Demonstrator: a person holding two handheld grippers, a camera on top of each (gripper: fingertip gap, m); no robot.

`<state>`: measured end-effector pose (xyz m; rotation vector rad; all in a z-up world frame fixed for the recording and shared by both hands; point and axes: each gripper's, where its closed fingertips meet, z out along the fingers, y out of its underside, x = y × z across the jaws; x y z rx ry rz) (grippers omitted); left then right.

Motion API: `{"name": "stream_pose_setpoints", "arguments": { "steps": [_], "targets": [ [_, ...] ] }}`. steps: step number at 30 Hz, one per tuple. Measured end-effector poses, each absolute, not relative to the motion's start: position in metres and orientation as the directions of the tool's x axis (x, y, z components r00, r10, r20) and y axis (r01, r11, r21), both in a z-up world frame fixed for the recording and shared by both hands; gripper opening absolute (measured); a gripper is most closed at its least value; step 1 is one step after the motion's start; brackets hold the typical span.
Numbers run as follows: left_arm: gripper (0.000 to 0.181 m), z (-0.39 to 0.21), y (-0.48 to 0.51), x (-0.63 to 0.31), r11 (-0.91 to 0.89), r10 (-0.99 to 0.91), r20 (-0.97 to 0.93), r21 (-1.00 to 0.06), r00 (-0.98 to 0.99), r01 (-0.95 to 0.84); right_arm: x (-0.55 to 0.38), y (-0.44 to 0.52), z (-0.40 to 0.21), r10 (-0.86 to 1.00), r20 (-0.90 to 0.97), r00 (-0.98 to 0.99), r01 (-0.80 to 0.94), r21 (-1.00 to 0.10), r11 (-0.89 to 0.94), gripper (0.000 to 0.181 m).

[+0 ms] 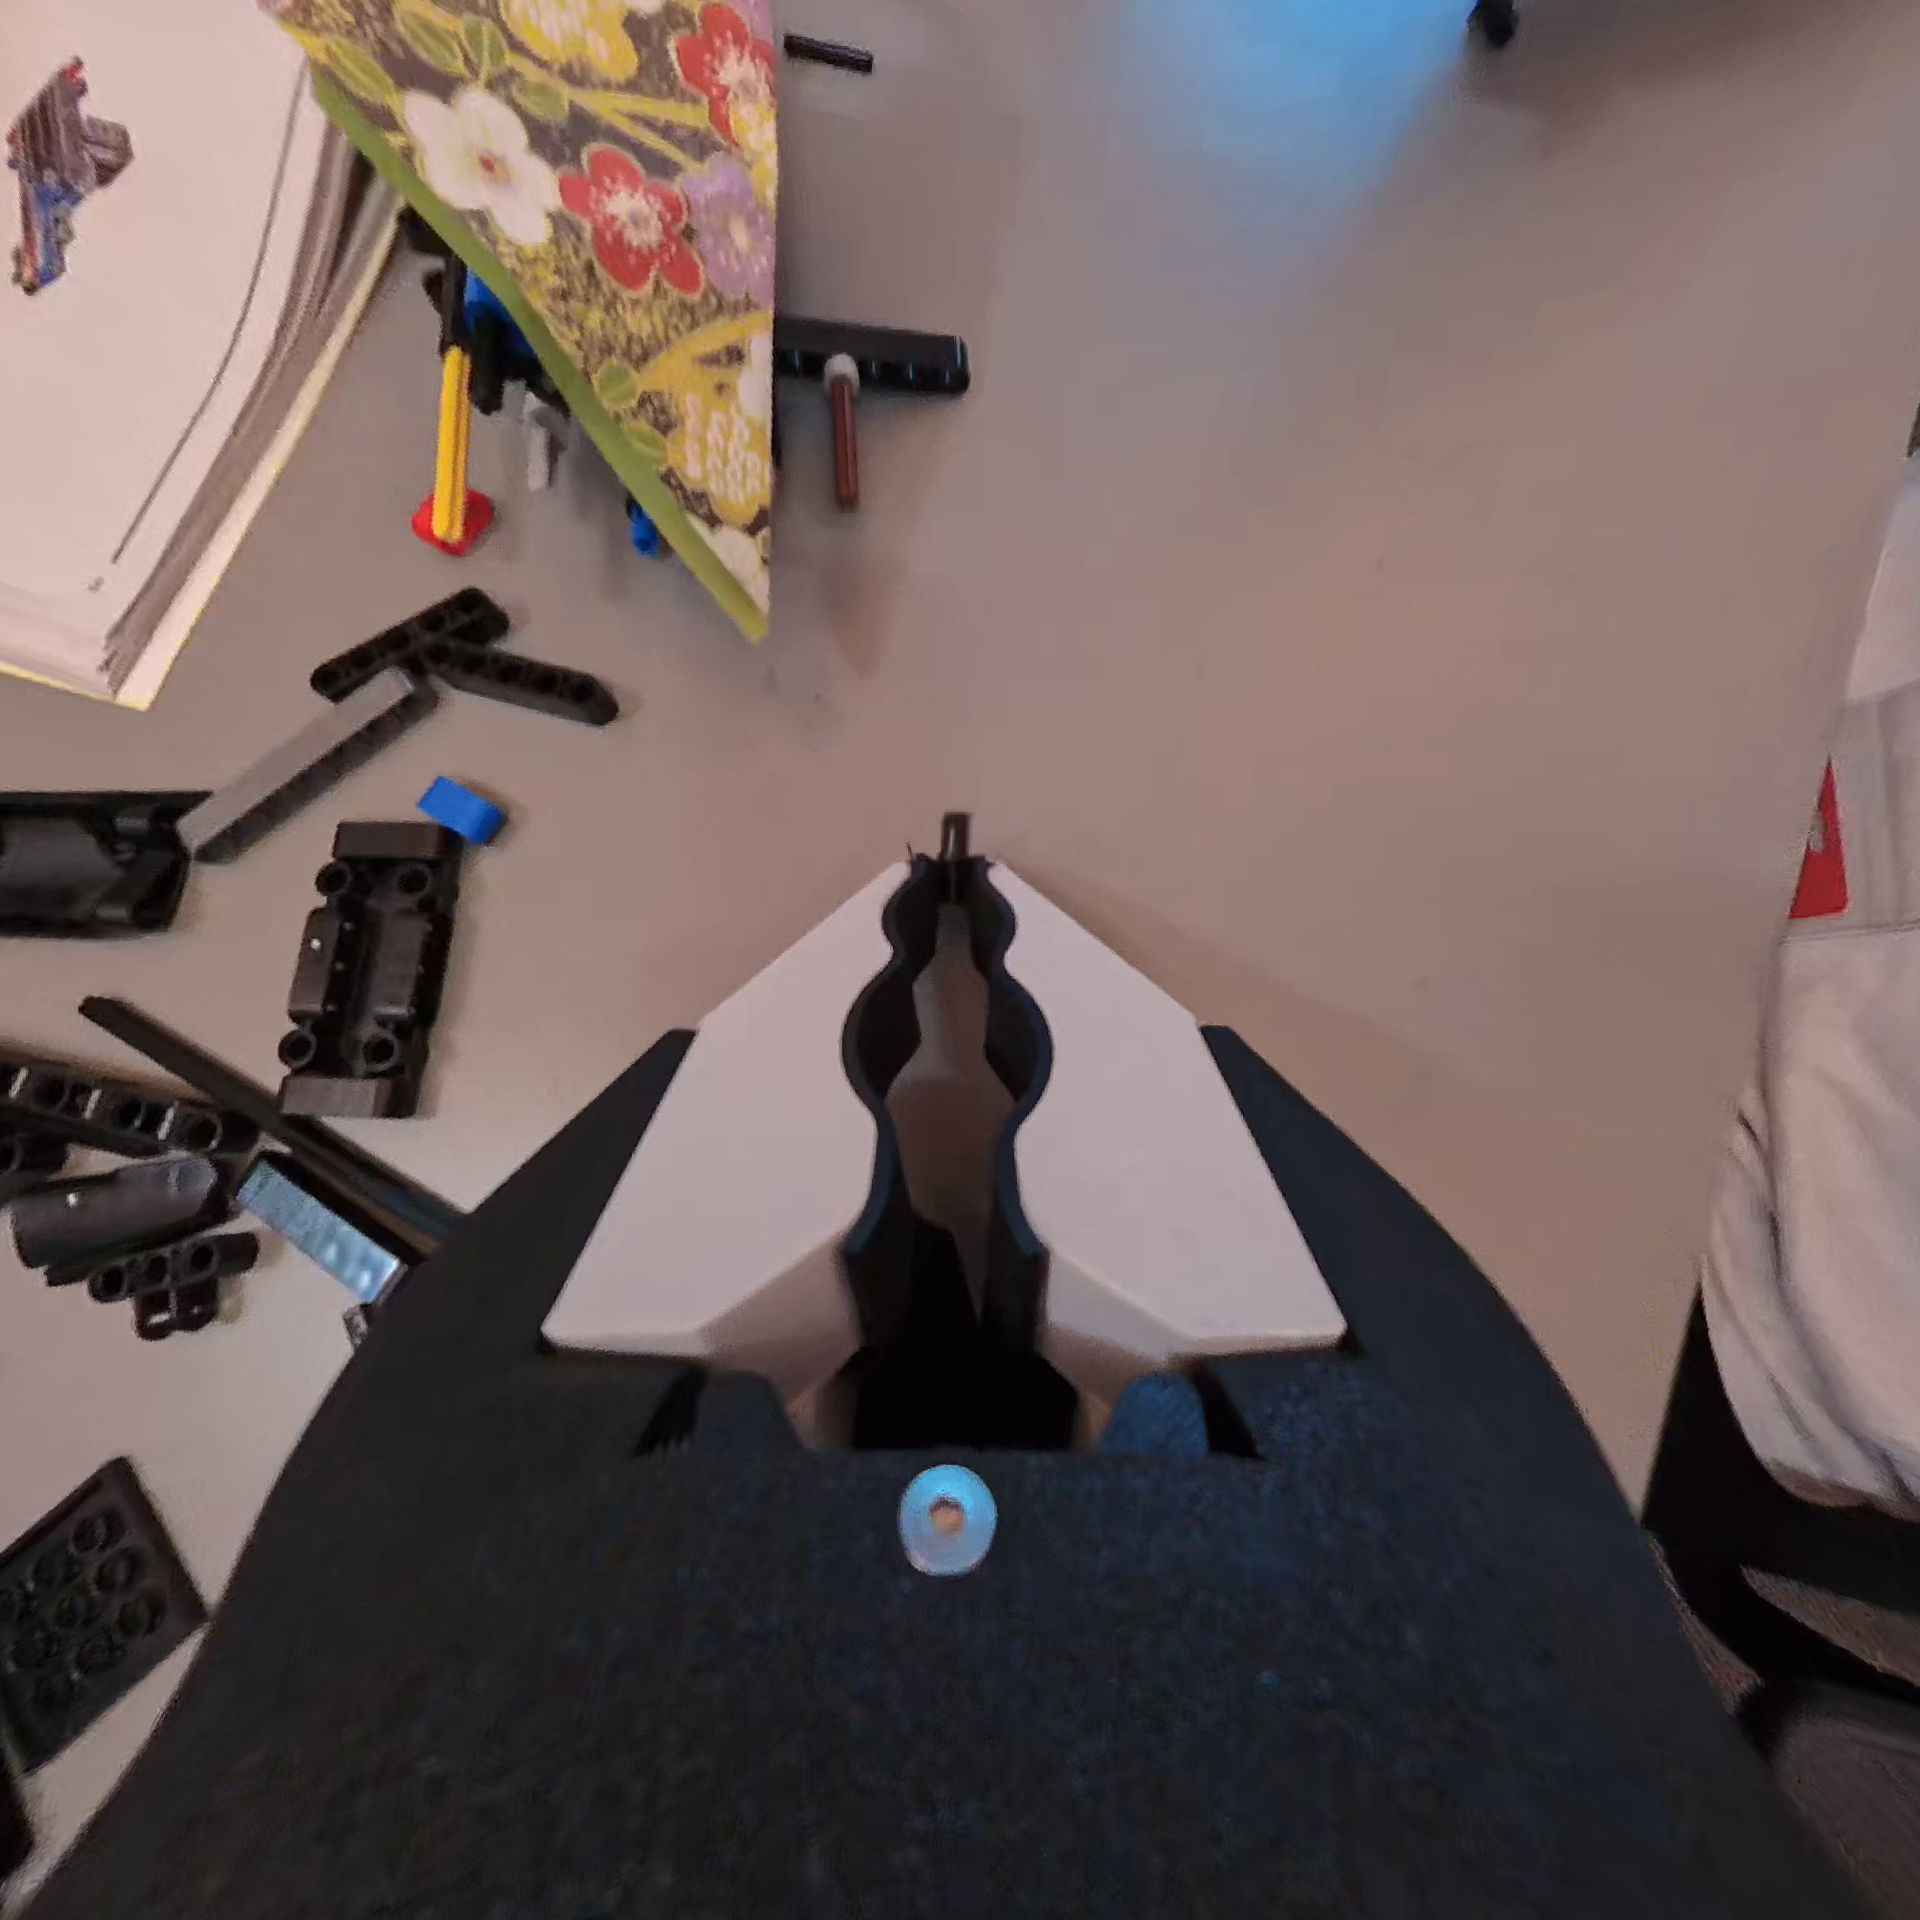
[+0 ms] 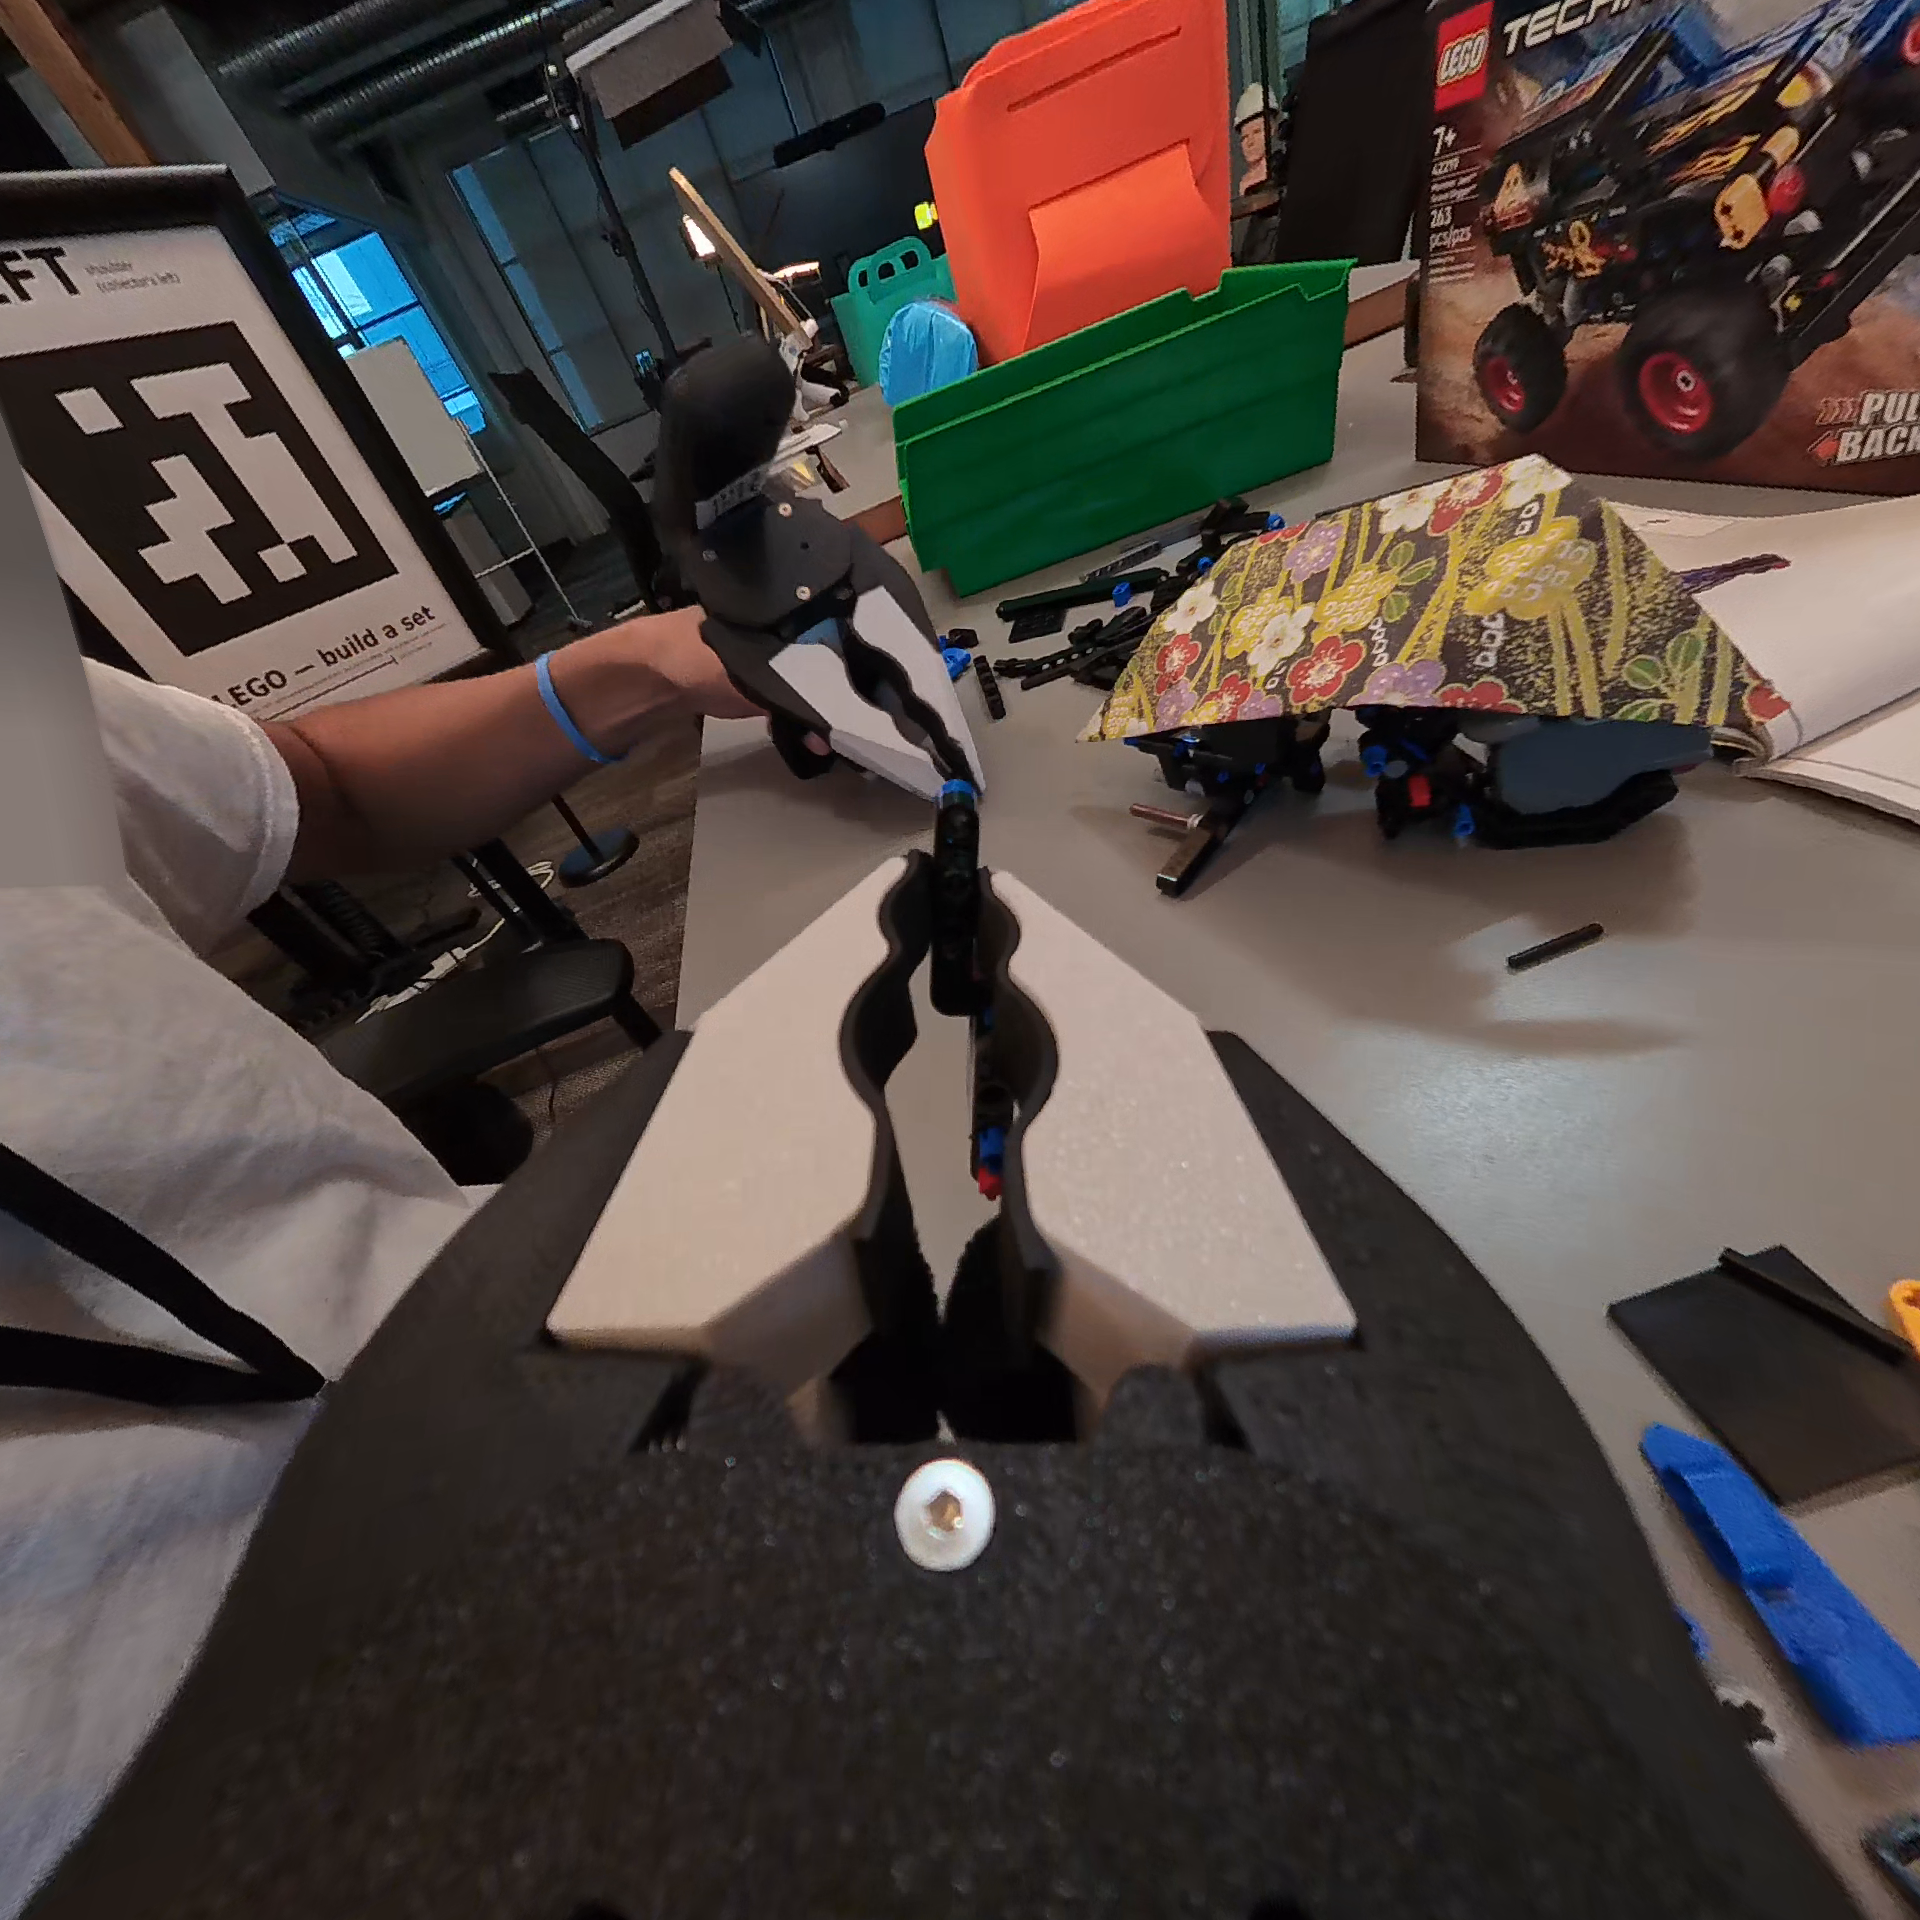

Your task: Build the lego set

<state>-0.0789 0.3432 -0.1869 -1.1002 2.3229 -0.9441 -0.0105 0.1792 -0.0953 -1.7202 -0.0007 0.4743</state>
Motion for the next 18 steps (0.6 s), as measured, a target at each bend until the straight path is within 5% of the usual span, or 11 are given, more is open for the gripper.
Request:
{"name": "stream_pose_setpoints", "arguments": {
  "steps": [18],
  "targets": [
    [0.004,-0.186,0.358,-0.083,0.442,-0.812,-0.081,-0.732,-0.579,-0.518,-0.014,0.180,-0.099,0.275,-0.319,0.907,-0.258,-0.937,-0.237,0.006]
  ]
}}
